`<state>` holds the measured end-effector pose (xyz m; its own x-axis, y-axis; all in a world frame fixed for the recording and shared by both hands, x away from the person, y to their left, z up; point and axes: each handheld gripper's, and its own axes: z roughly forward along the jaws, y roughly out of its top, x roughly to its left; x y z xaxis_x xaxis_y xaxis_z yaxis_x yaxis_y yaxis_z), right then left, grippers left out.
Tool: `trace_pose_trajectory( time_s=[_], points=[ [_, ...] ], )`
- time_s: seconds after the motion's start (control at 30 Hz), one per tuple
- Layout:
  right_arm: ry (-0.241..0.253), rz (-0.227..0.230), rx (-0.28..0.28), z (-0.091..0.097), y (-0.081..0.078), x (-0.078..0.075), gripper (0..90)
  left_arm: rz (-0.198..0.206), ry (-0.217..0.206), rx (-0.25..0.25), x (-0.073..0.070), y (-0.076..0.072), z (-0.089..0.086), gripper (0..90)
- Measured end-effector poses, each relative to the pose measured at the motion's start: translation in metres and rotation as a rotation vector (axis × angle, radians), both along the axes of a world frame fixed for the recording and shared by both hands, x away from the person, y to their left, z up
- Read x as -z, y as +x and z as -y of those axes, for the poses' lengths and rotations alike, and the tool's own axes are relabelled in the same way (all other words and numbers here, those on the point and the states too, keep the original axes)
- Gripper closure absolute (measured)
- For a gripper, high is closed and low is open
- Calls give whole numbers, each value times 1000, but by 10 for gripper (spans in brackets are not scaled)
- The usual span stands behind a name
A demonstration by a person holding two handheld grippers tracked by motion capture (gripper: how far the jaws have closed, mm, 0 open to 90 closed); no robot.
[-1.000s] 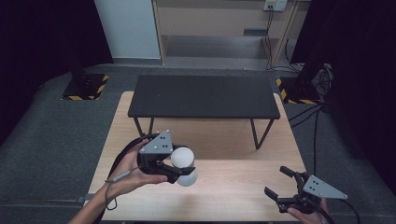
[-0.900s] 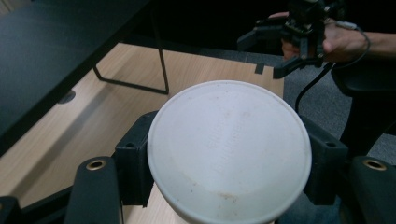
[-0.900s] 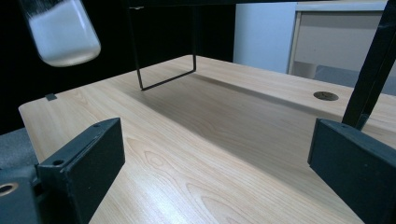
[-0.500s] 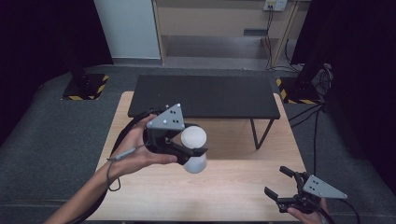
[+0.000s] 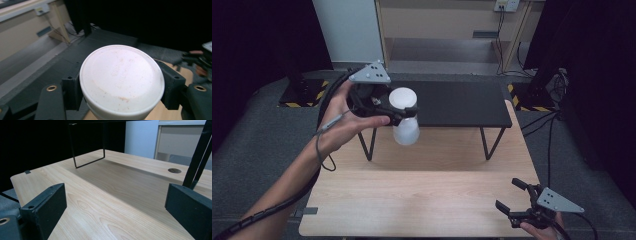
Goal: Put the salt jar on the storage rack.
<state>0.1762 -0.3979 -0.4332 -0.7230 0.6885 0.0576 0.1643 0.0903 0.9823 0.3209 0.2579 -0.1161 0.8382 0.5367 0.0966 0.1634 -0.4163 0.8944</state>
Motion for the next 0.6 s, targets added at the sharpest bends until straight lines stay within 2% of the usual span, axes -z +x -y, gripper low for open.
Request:
trace_pose_trajectory(
  time_s=[0.07,0.3,0.4,0.47,0.6],
  points=[
    [-1,0,0,0,0,0,39,-6,-21,-37,-2,5,-3,329],
    [2,-2,1,1,0,0,39,-4,8,-191,-18,21,4,329],
    [3,-4,3,1,0,0,39,-16,-13,-251,-18,32,6,329],
    [3,-4,2,1,0,1,39,-19,-15,-264,-17,36,7,329],
    [2,2,1,1,0,0,39,-10,4,-328,-14,46,15,329]
  ],
)
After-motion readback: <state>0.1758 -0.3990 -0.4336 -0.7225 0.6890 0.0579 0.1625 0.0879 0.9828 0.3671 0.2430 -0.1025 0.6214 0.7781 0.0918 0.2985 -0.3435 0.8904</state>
